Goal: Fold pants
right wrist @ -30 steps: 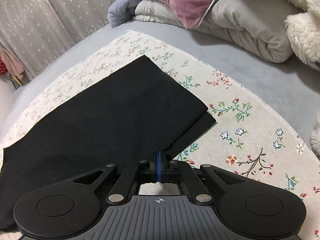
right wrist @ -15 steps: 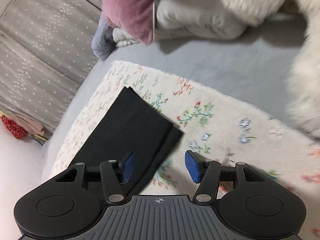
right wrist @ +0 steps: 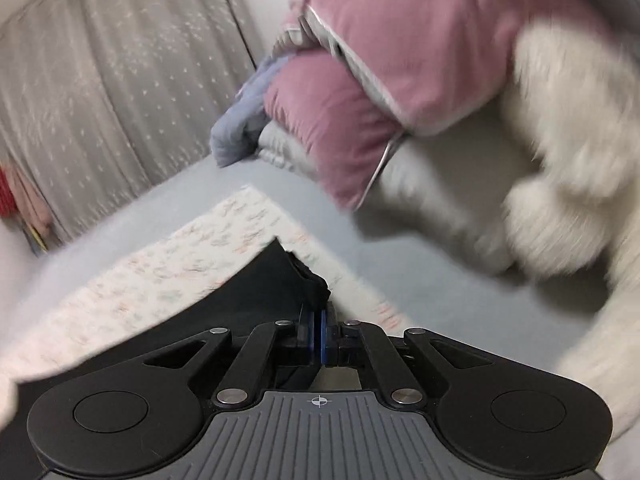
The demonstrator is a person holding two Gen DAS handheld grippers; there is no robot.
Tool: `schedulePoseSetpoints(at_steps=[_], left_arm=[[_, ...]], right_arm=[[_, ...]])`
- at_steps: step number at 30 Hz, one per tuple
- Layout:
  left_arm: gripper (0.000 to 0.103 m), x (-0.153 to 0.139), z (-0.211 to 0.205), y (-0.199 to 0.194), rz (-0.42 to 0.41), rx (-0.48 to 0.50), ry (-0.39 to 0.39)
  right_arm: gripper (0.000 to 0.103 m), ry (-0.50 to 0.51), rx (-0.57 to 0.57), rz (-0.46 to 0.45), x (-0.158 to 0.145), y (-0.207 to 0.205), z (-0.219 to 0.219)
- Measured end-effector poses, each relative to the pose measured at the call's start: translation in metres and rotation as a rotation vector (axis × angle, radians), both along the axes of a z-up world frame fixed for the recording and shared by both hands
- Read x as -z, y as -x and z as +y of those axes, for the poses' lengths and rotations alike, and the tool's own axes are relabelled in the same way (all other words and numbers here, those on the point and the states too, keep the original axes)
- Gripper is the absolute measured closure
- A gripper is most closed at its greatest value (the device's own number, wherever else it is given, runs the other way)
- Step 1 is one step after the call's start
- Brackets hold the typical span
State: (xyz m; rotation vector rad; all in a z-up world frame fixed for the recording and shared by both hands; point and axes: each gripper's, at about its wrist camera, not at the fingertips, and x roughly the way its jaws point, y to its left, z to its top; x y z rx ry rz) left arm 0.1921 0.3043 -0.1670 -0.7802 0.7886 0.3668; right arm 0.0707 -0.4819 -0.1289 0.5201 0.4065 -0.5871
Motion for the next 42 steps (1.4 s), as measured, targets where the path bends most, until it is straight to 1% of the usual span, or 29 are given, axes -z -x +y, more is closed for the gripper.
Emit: schedulePoseSetpoints(at_steps=[1,3,4,5,7,9,10,12,13,14,16,17,19,20,22,25,26,27,28,29,30,32,33,35,37,39,40,41,42], left_arm=[[0.077,0.005,0.004,-0.001,0.013,-0.006,0.035],[0.066,0.005,0.016,0.000,0.008,-0.033,0.086],[0.054,0.001,0.021,0.003,0.001,-0.042,0.092],[0.041,-0.005,0.027,0.006,-0.007,-0.059,0.073],[0.026,-0.022,0.035,0.016,-0.025,-0.107,-0.028],[0.024,-0.039,0.042,0.025,-0.062,-0.155,-0.138],[0.023,-0.046,0.045,0.029,-0.079,-0.160,-0.178],[0.021,-0.056,0.051,0.027,-0.103,-0.173,-0.227],[0.019,-0.059,0.052,0.023,-0.121,-0.161,-0.242],[0.014,-0.061,0.051,0.012,-0.129,-0.123,-0.246],[0.007,-0.057,0.042,-0.016,-0.113,-0.015,-0.227],[0.006,-0.054,0.038,-0.032,-0.101,0.033,-0.222],[0.005,-0.047,0.026,-0.058,-0.061,0.087,-0.260],[0.004,-0.044,0.021,-0.070,-0.038,0.113,-0.284],[0.004,-0.034,0.013,-0.088,0.001,0.158,-0.308],[0.005,-0.016,0.005,-0.104,0.023,0.158,-0.320],[0.010,-0.011,0.004,-0.107,0.022,0.165,-0.322],[0.012,-0.008,0.001,-0.108,0.023,0.165,-0.348],[0.018,-0.007,-0.002,-0.109,0.020,0.170,-0.374],[0.025,-0.005,-0.004,-0.109,0.011,0.176,-0.387],[0.026,-0.007,-0.005,-0.110,0.006,0.168,-0.397],[0.038,-0.009,-0.001,-0.109,-0.013,0.165,-0.387],[0.040,-0.010,0.000,-0.109,-0.026,0.161,-0.375],[0.051,-0.012,0.005,-0.109,-0.049,0.140,-0.342],[0.054,-0.017,0.009,-0.106,-0.084,0.115,-0.310],[0.055,-0.017,0.009,-0.105,-0.104,0.109,-0.309],[0.055,-0.017,0.008,-0.105,-0.105,0.107,-0.315],[0.055,-0.017,0.007,-0.106,-0.106,0.107,-0.321],[0.055,-0.017,0.006,-0.107,-0.105,0.108,-0.330]], right_arm=[[0.102,-0.019,-0.004,0.043,0.014,-0.003,-0.004],[0.102,-0.106,-0.005,0.128,0.048,-0.009,-0.017],[0.102,-0.125,-0.009,0.133,0.060,-0.009,-0.018],[0.101,-0.116,-0.006,0.114,0.063,-0.006,-0.016],[0.101,-0.104,-0.003,0.111,0.060,-0.005,-0.015],[0.099,-0.107,-0.011,0.131,0.057,-0.008,-0.016],[0.094,-0.112,-0.016,0.137,0.053,-0.008,-0.017],[0.082,-0.089,0.005,0.153,0.044,-0.006,-0.016],[0.070,-0.067,0.018,0.158,0.042,-0.005,-0.016],[0.058,-0.036,0.035,0.164,0.037,-0.005,-0.012],[0.051,0.046,0.048,0.176,0.025,-0.006,0.000],[0.050,0.098,0.045,0.188,0.016,-0.010,0.009],[0.048,0.174,-0.008,0.185,-0.001,-0.025,0.028],[0.046,0.204,-0.072,0.179,-0.011,-0.038,0.041],[0.042,0.250,-0.248,0.175,-0.029,-0.070,0.075],[0.041,0.278,-0.552,0.149,-0.046,-0.132,0.141],[0.041,0.290,-0.653,0.145,-0.050,-0.157,0.166],[0.041,0.308,-0.740,0.142,-0.053,-0.180,0.191],[0.041,0.329,-0.830,0.139,-0.056,-0.207,0.220],[0.041,0.339,-0.898,0.134,-0.058,-0.229,0.241],[0.041,0.340,-0.958,0.132,-0.060,-0.252,0.261],[0.041,0.327,-1.048,0.132,-0.062,-0.302,0.302],[0.041,0.321,-1.081,0.133,-0.064,-0.325,0.321],[0.041,0.320,-1.140,0.135,-0.064,-0.366,0.356],[0.041,0.325,-1.183,0.163,-0.058,-0.398,0.380],[0.042,0.317,-1.218,0.235,-0.045,-0.425,0.396],[0.050,0.309,-1.239,0.268,-0.036,-0.435,0.401],[0.085,0.305,-1.260,0.291,-0.029,-0.440,0.405],[0.103,0.307,-1.272,0.309,-0.024,-0.441,0.408]])
